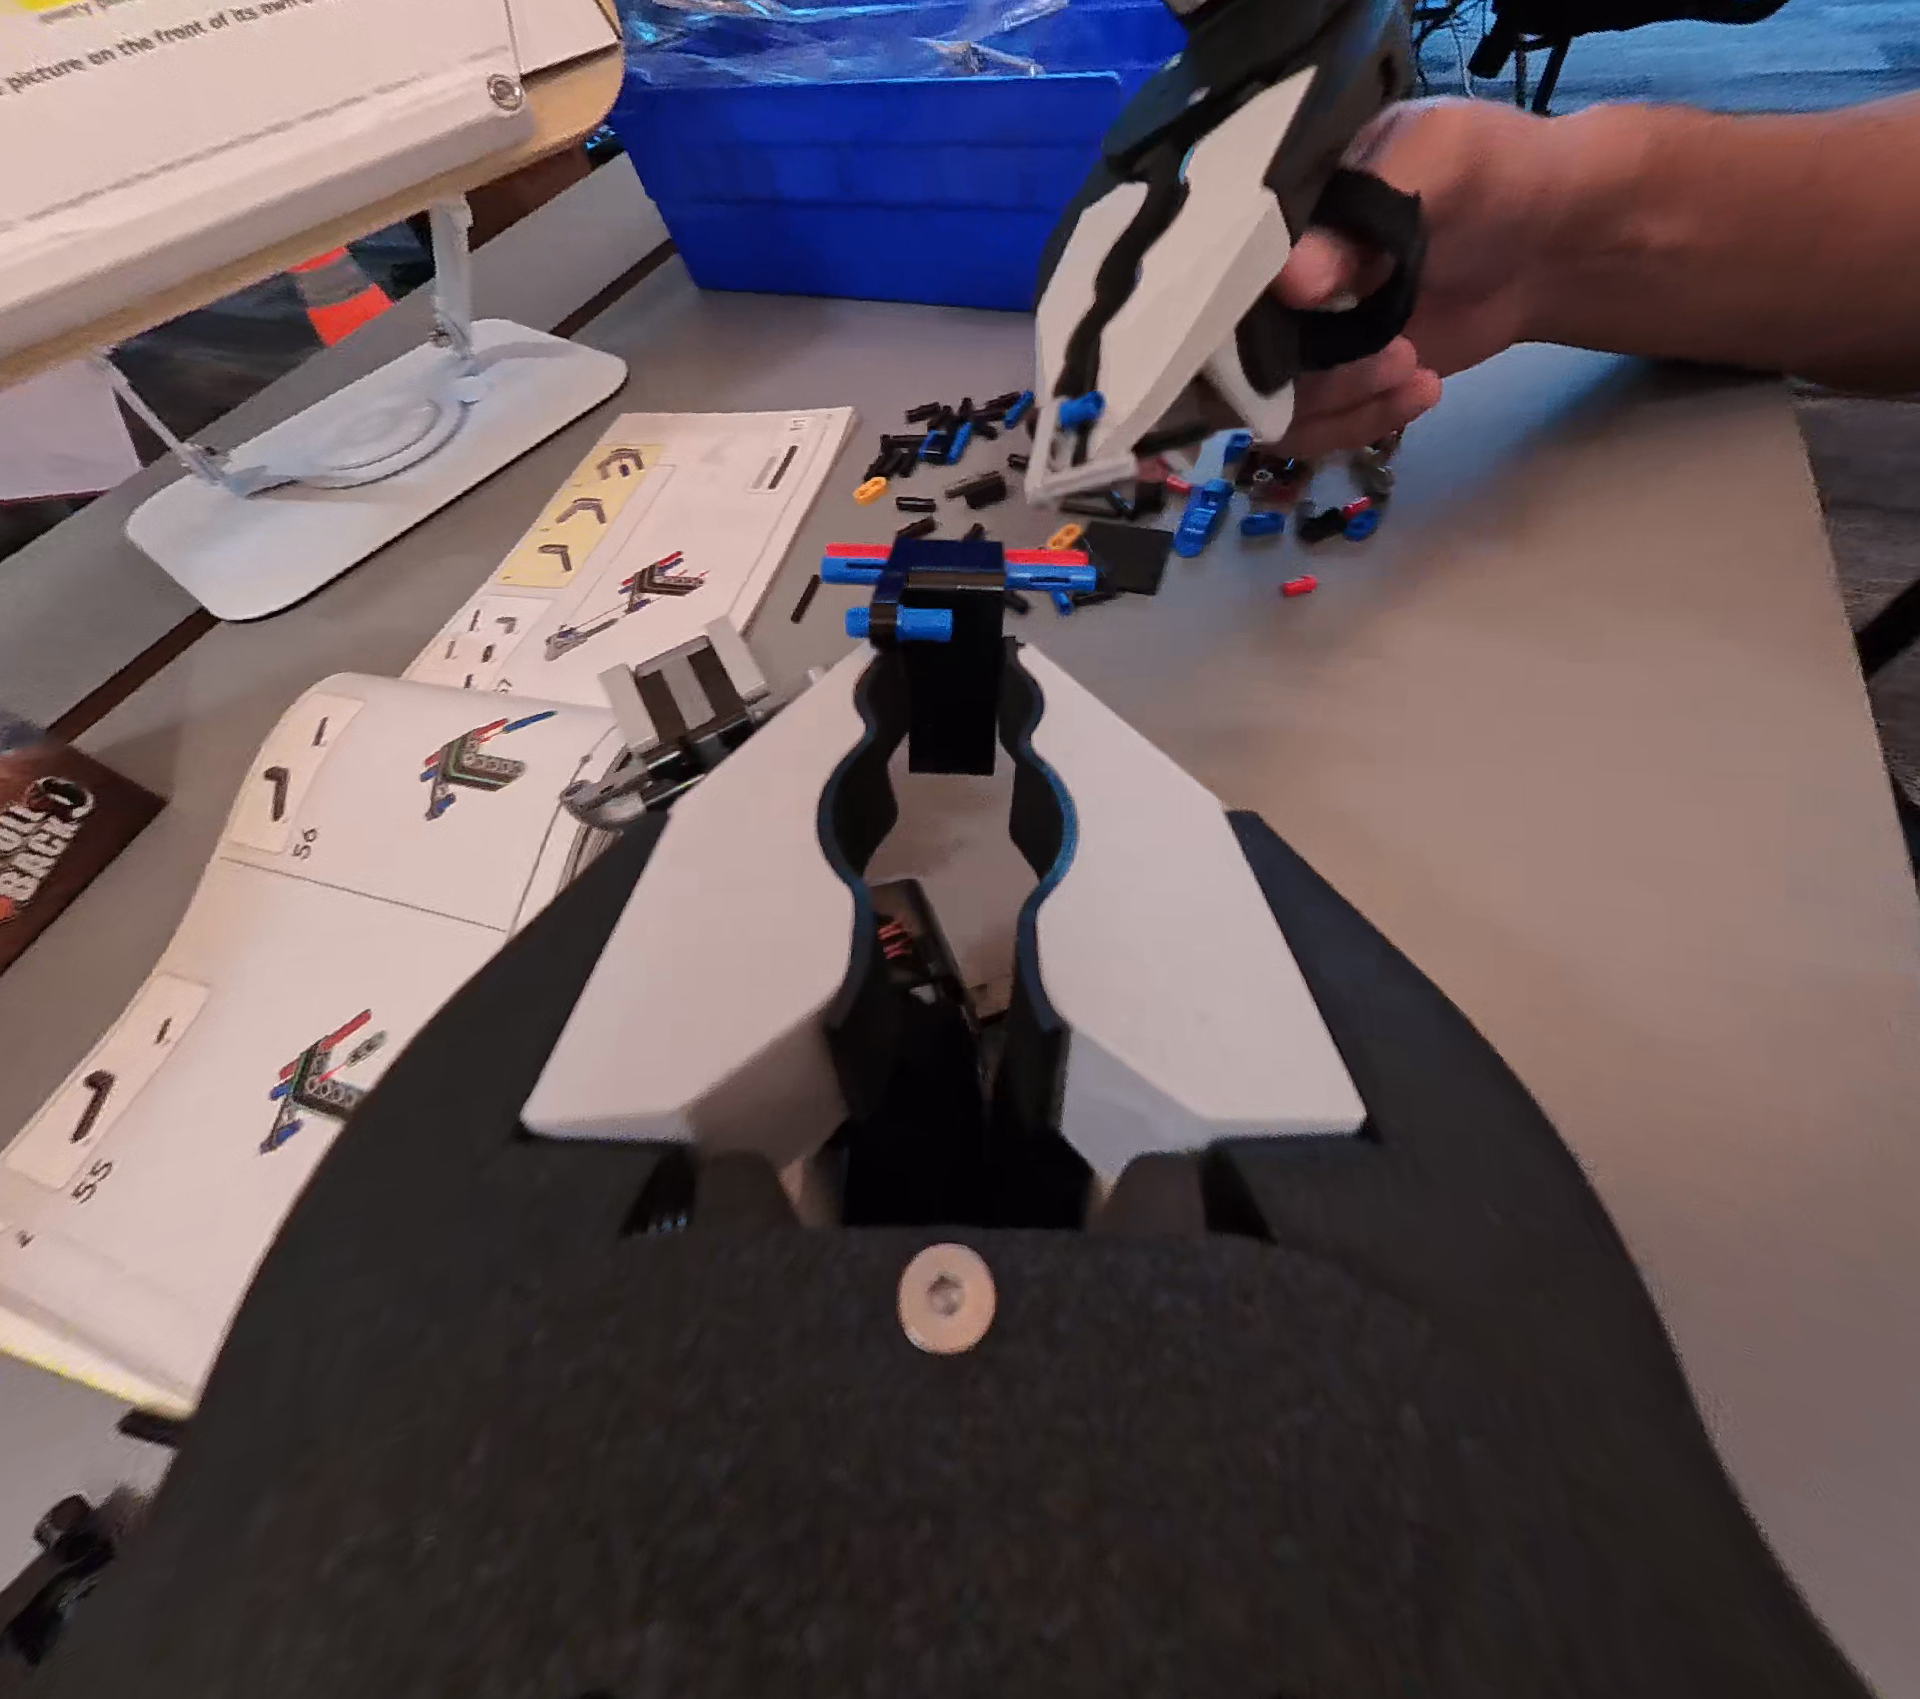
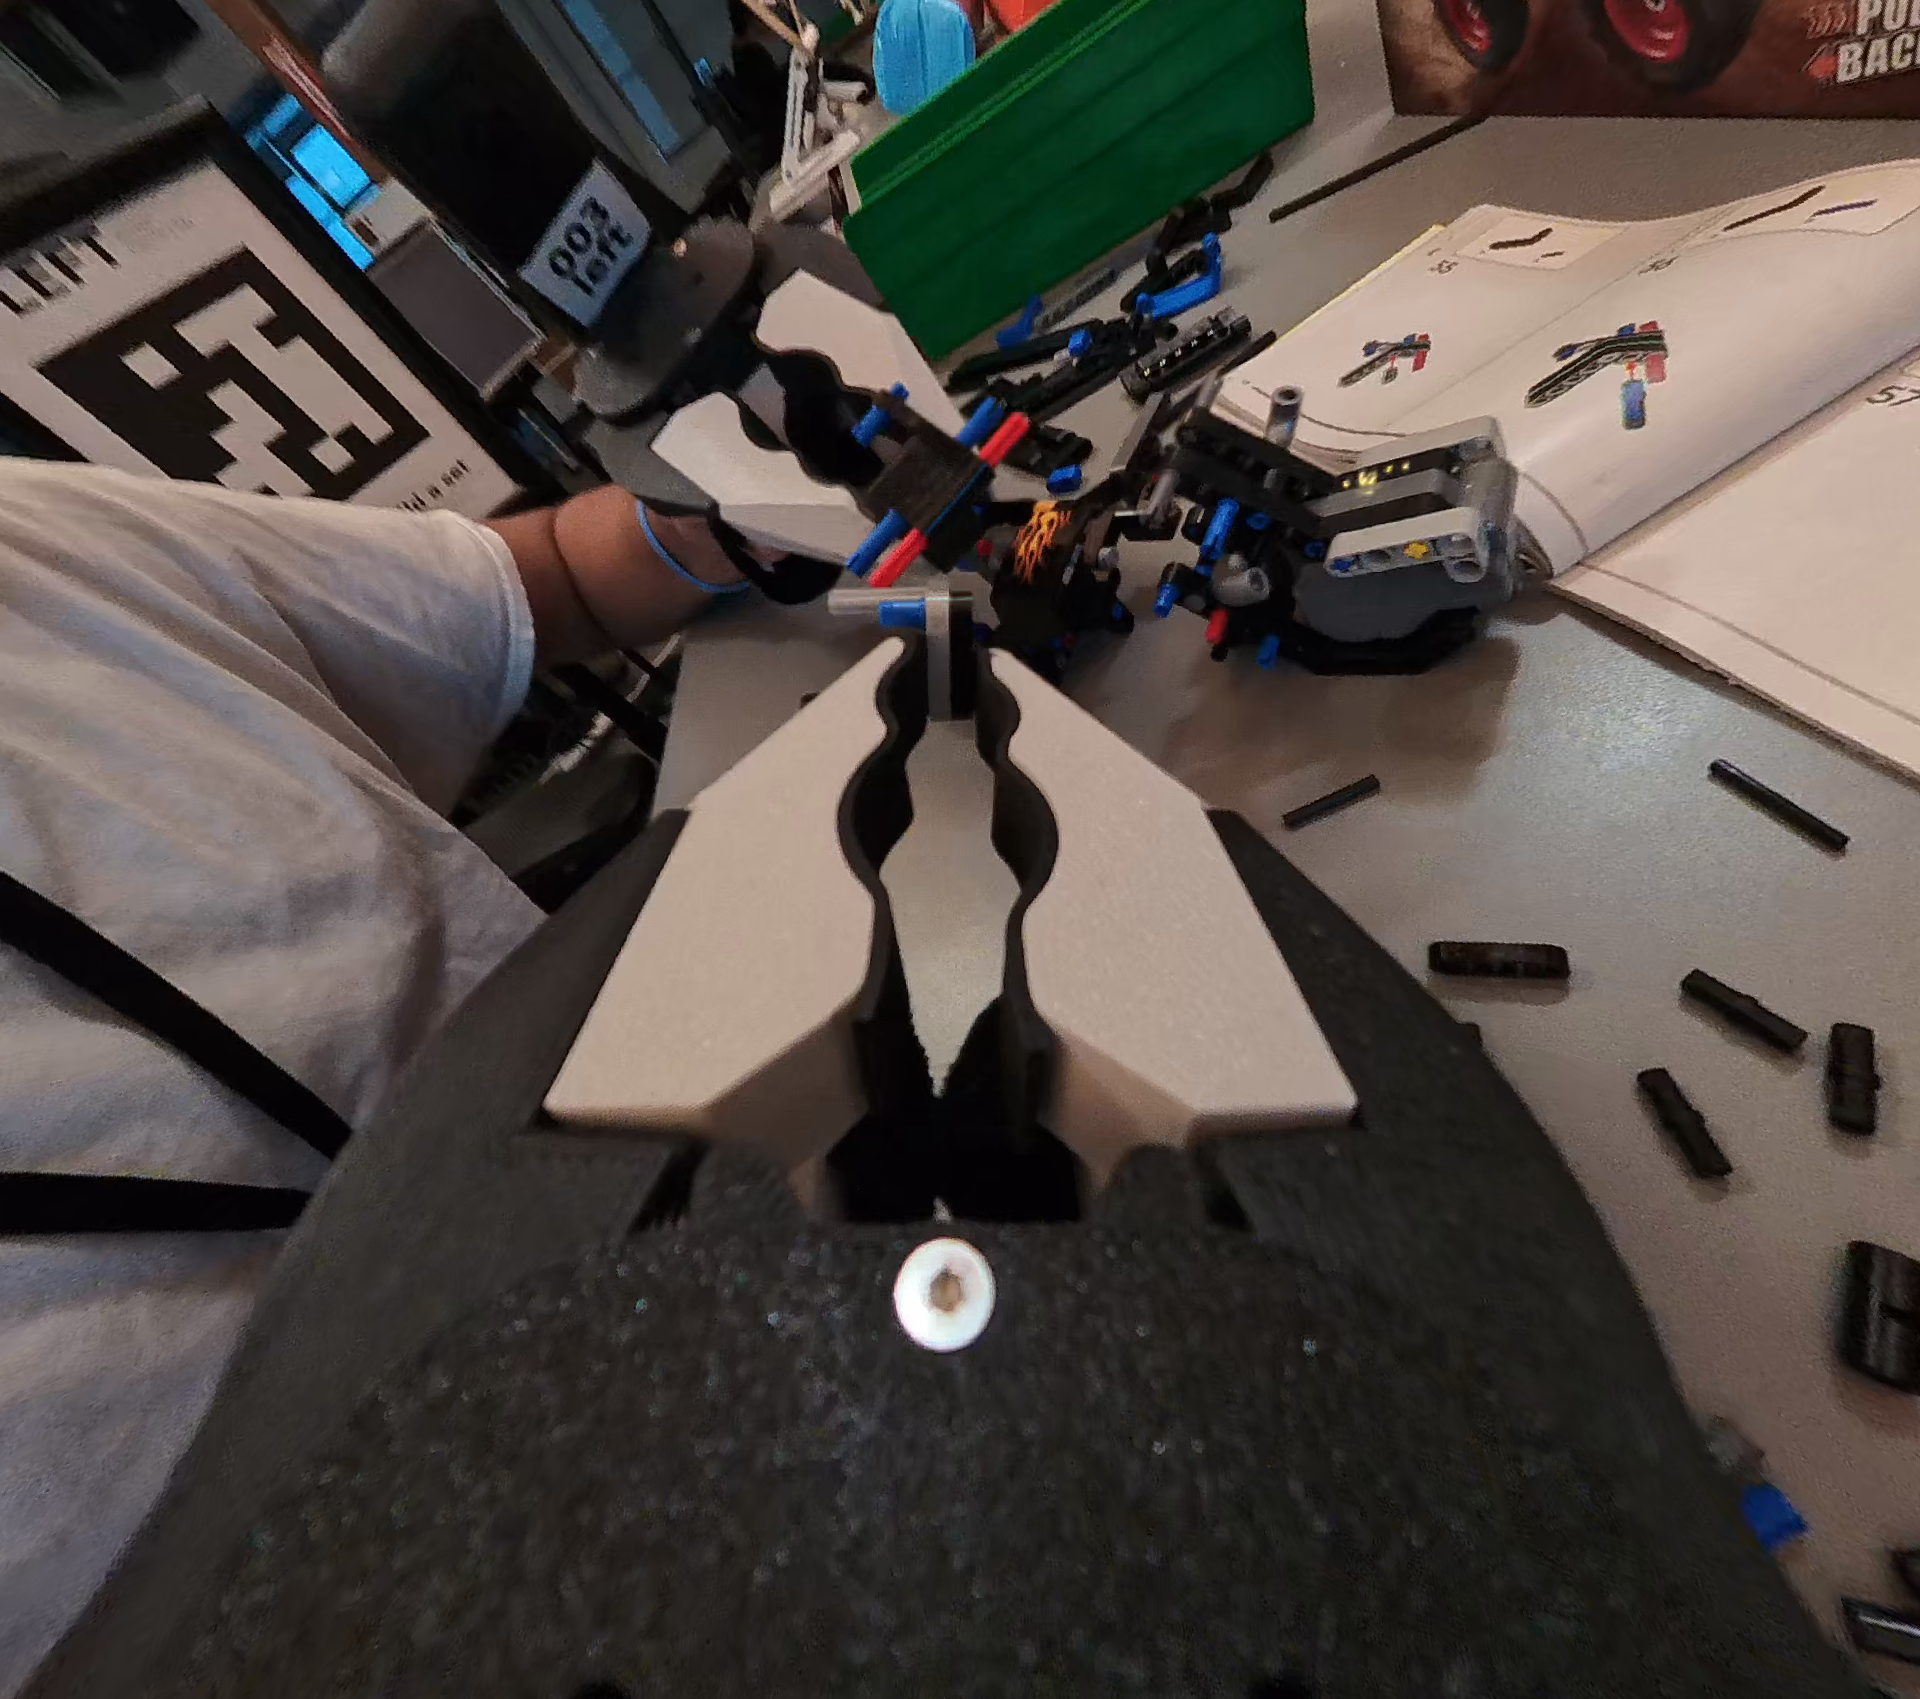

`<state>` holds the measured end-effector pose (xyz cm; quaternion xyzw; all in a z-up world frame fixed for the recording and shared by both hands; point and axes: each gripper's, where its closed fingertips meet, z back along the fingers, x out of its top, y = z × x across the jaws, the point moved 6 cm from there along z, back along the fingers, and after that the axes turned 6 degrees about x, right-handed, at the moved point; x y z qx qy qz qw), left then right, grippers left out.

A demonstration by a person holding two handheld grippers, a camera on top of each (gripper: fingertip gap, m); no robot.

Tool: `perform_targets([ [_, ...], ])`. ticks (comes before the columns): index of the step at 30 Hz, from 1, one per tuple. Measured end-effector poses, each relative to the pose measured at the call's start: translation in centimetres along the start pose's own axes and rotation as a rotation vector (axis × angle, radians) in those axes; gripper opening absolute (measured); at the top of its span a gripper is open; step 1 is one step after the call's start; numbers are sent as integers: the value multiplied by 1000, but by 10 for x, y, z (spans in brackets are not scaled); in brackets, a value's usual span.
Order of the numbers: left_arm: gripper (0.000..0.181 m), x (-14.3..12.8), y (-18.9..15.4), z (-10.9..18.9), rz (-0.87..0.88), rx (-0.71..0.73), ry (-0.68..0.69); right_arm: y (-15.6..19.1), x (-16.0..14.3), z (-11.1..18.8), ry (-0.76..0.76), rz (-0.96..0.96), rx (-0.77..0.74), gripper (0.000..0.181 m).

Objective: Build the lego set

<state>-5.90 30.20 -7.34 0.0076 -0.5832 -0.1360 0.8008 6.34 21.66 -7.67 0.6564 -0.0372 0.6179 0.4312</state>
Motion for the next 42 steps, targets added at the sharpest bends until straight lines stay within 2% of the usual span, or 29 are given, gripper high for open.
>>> perform_targets([
  [7, 15, -3, -21, -7, -37, -72, 5, -1, 4, 3, -94, -135, 100, 7],
  [16, 15, 2, -17, -3, -20, -53, -21, 2, -10, -11, 5, -123, 127, 7],
  [20, 15, 0, -15, -2, -35, -42, -6, 0, -10, -11, 14, -115, 112, 7],
  [29, 14, 2, 1, 3, -12, 28, -20, -9, 1, 5, -74, -122, 58, 7],
  [42, 15, 5, -5, 4, -34, 8, -42, -9, 5, 9, -91, -100, 20, 7],
])
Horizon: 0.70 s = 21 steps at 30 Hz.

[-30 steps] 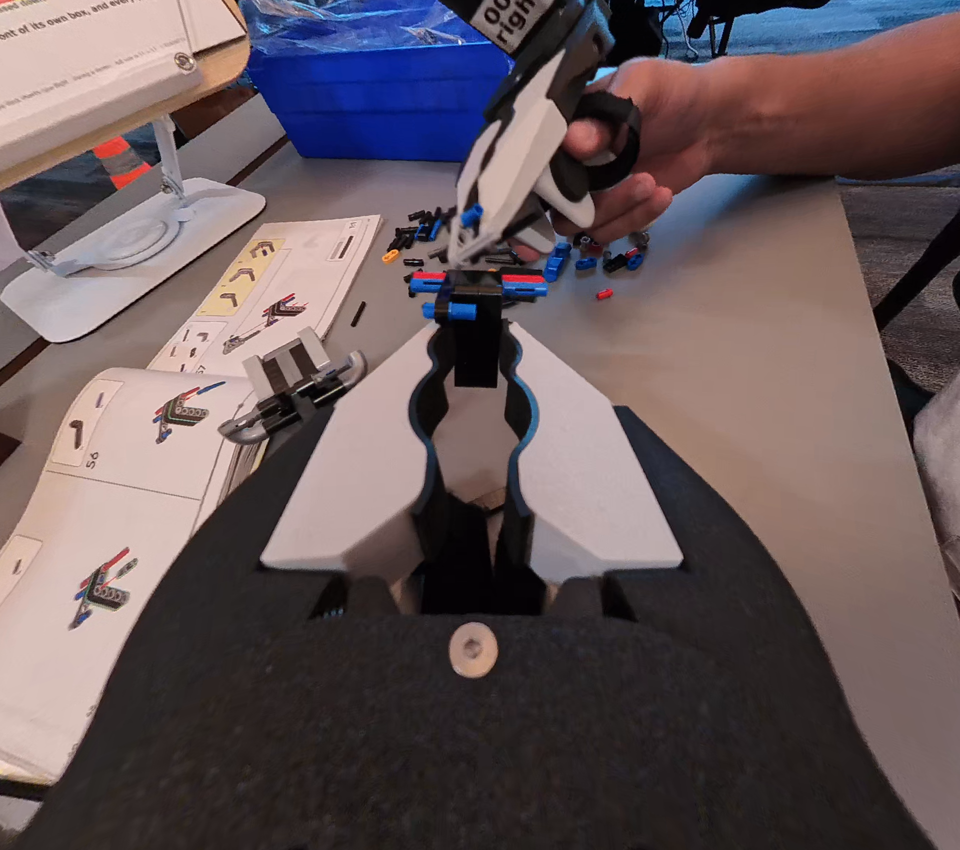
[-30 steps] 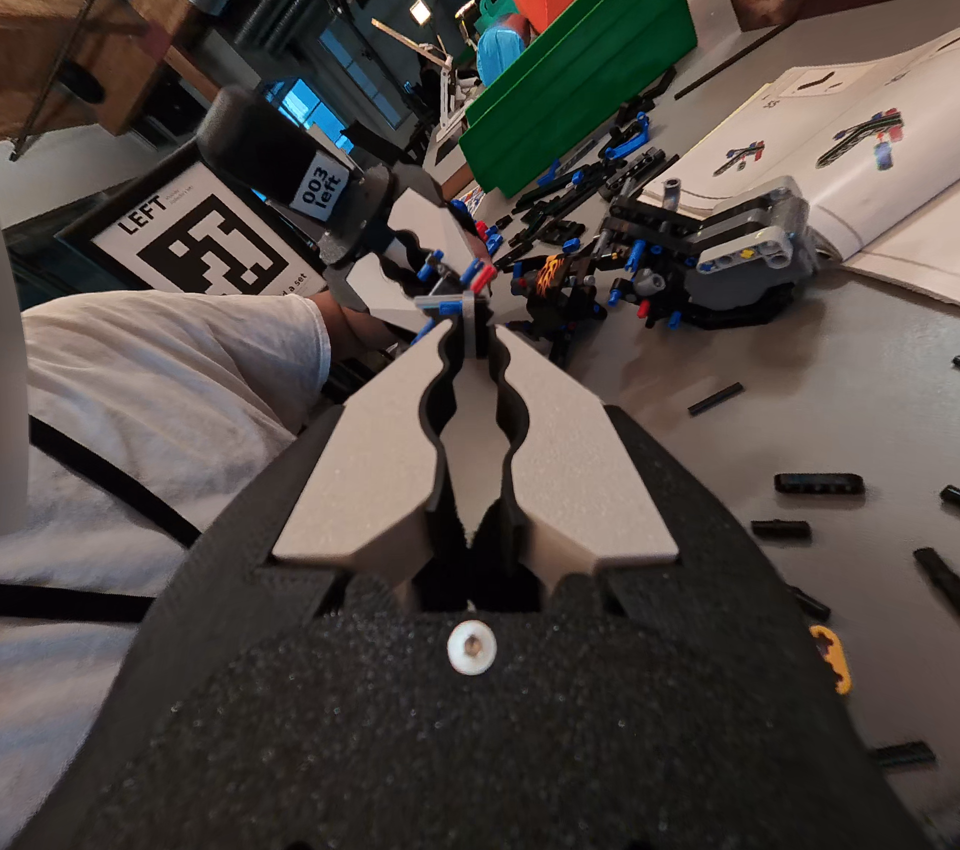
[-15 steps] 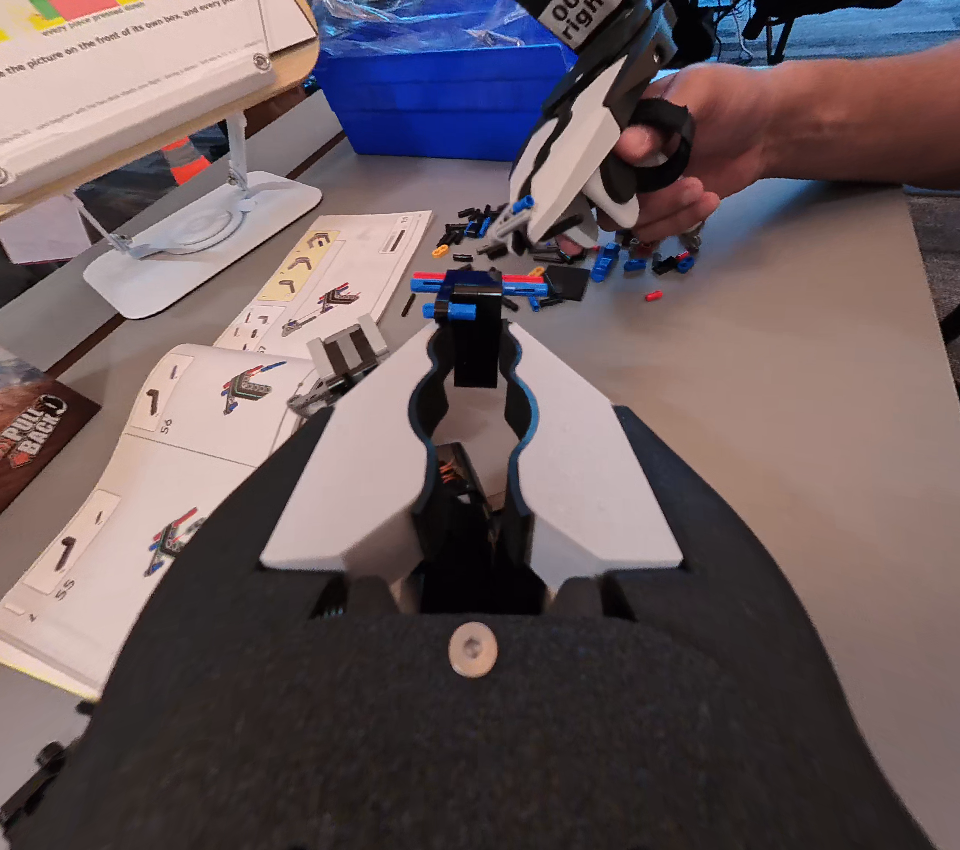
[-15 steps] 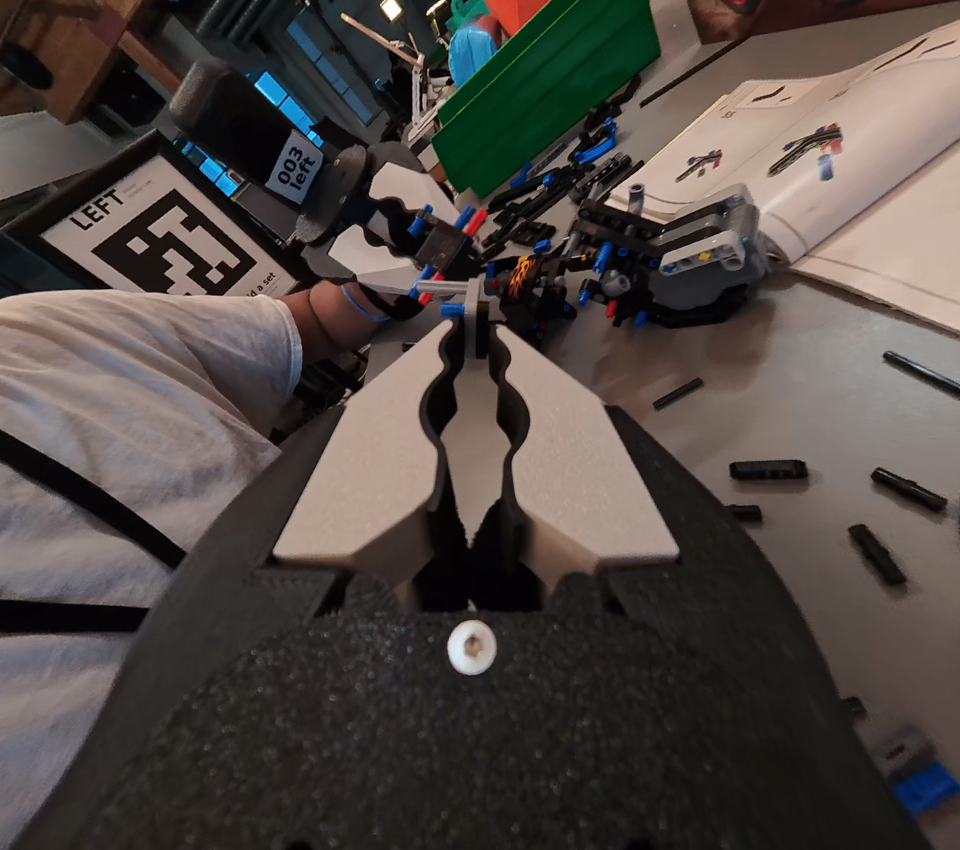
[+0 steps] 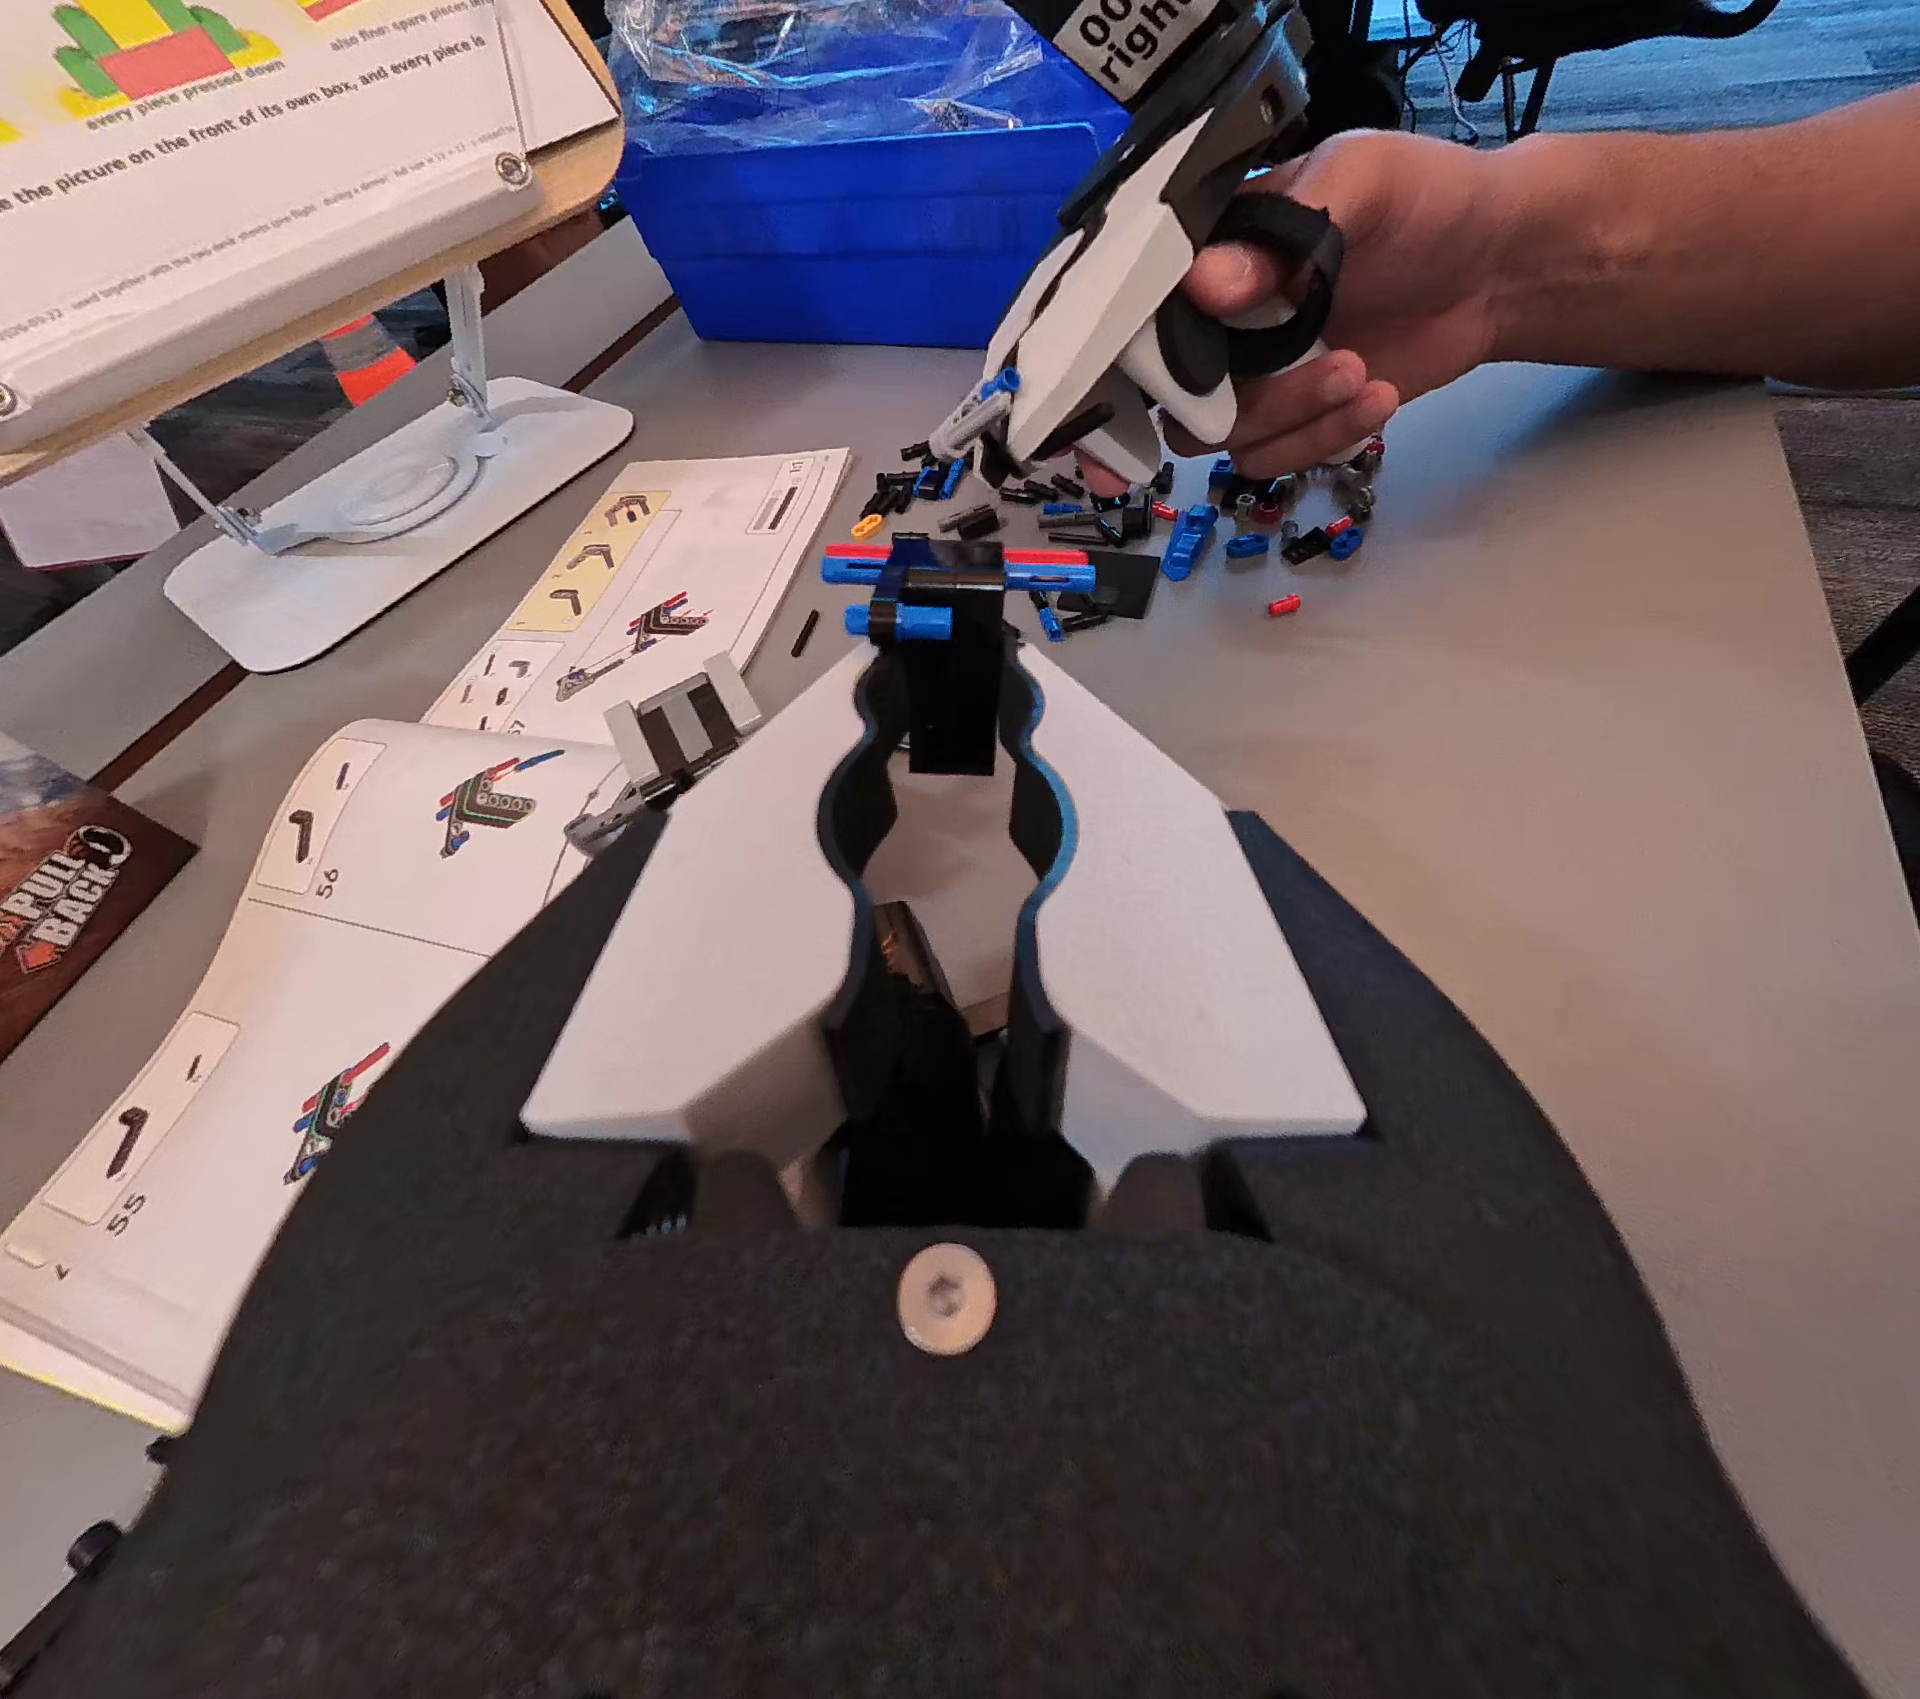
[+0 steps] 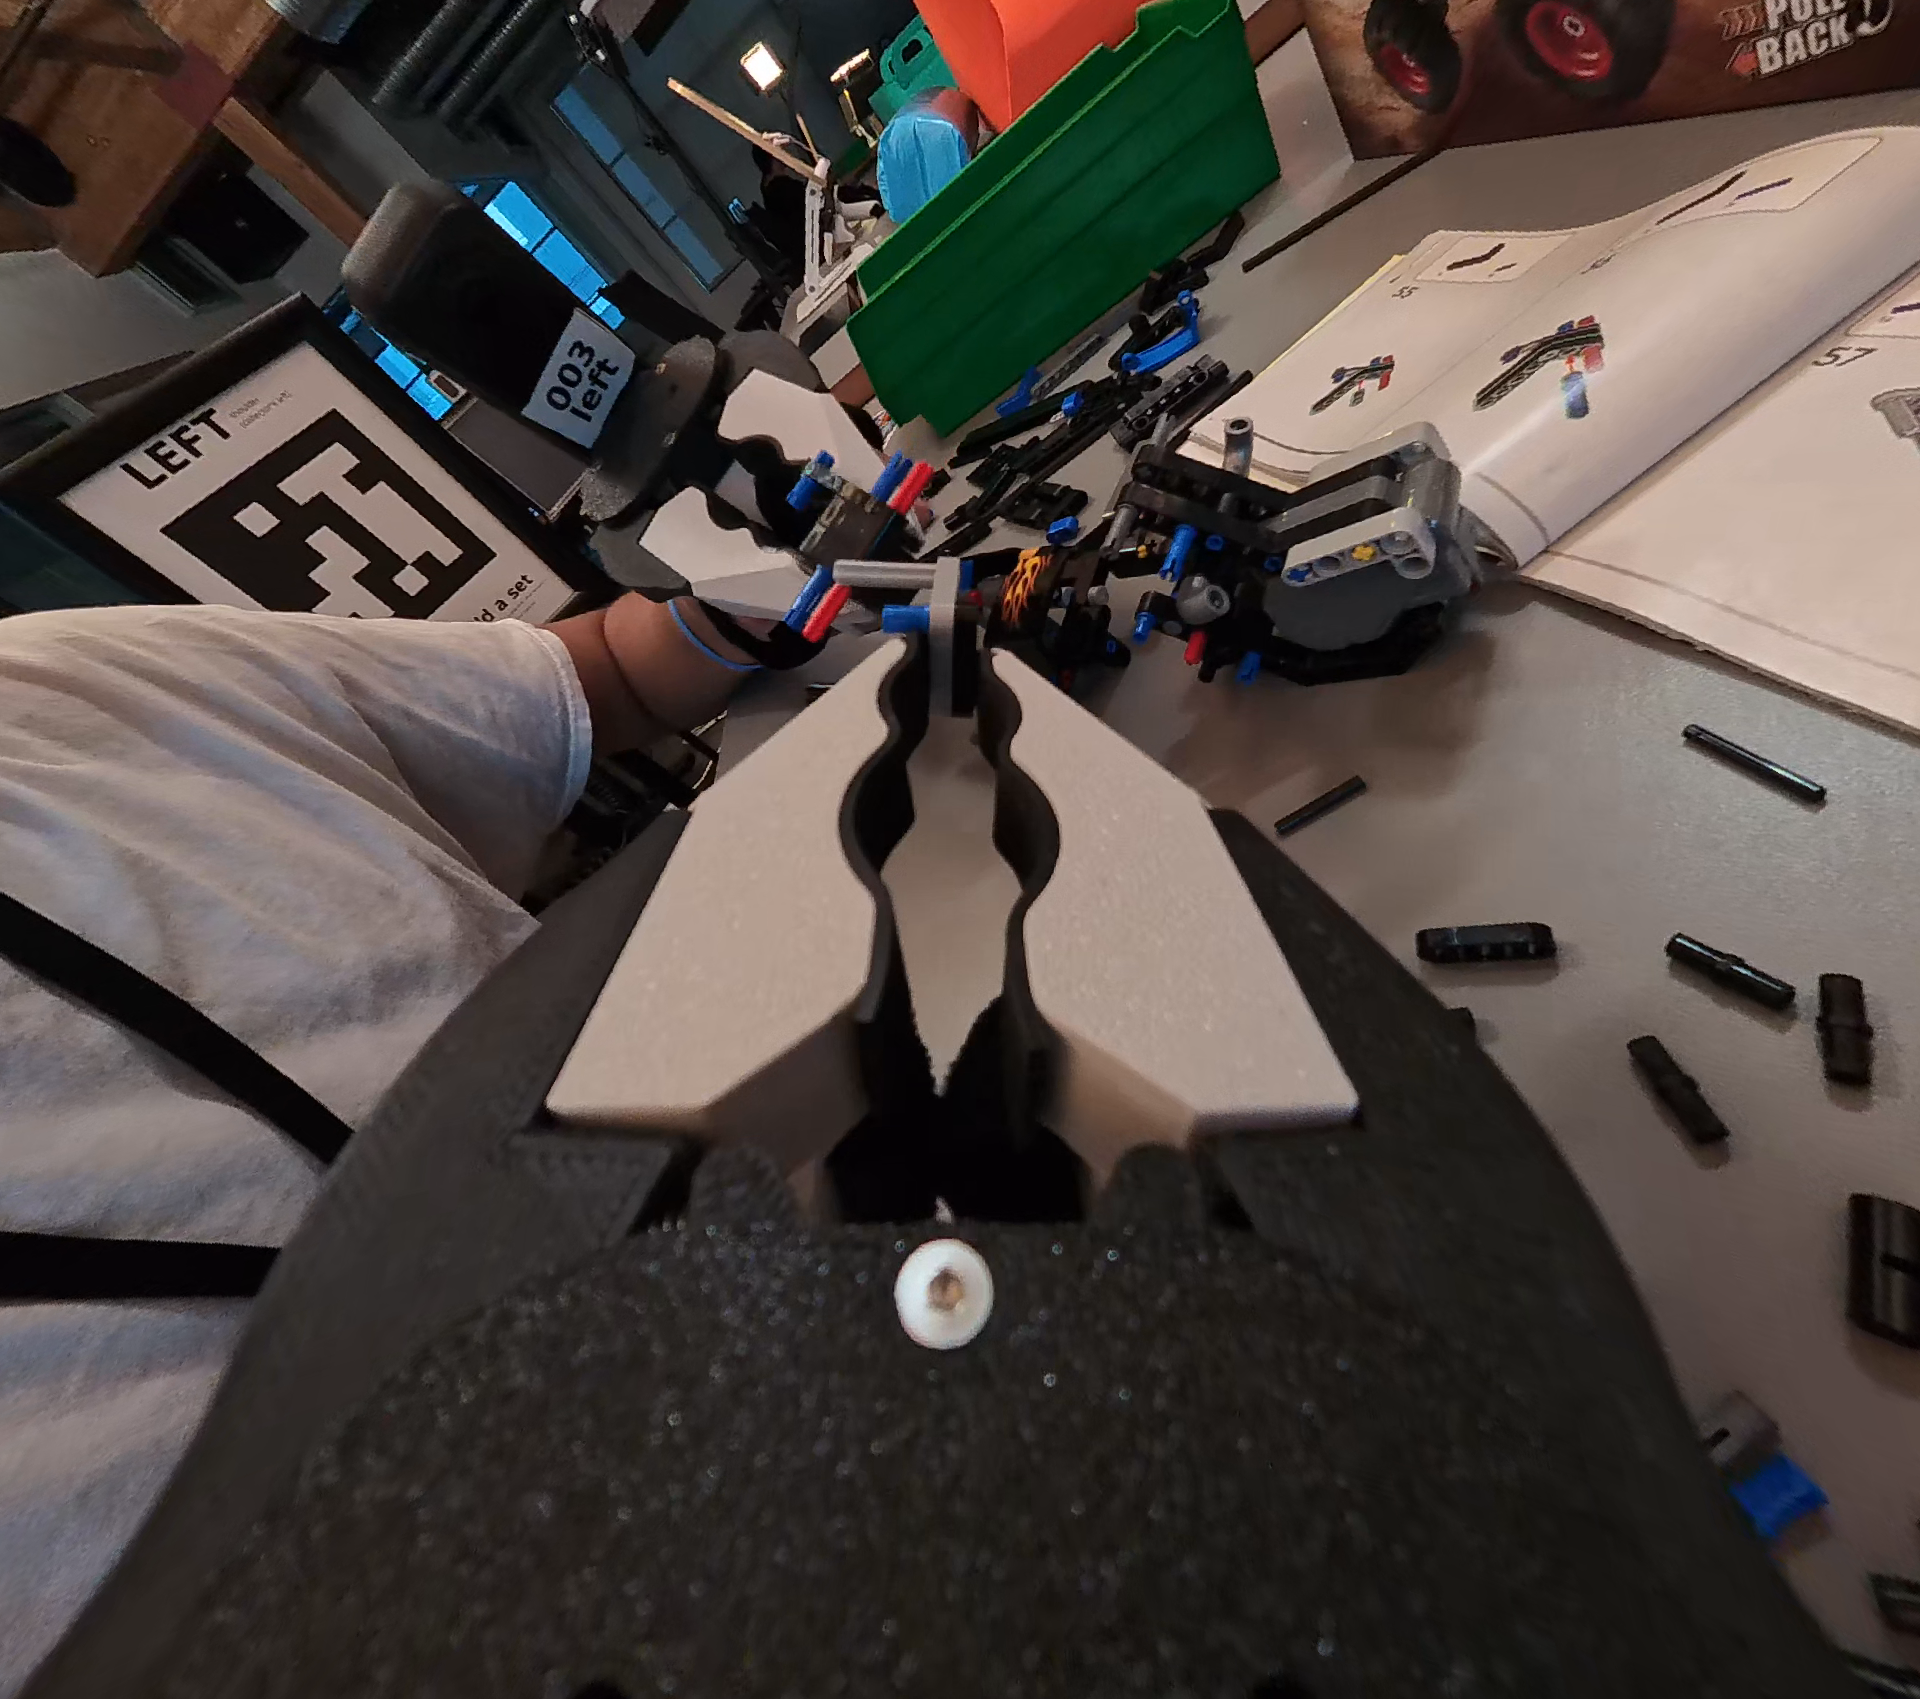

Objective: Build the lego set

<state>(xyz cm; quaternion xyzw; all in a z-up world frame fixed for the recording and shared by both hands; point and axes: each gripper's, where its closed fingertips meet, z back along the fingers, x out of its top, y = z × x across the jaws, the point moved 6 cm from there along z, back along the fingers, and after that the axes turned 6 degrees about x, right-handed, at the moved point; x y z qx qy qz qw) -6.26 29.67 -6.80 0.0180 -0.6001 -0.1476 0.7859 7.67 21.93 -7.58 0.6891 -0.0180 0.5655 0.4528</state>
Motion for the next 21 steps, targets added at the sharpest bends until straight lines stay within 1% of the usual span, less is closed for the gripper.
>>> perform_targets([
  [21, 15, -2, 0, -1, -1, -2, 10, 0, 1, 1, -7, 3, -10, 7],
])
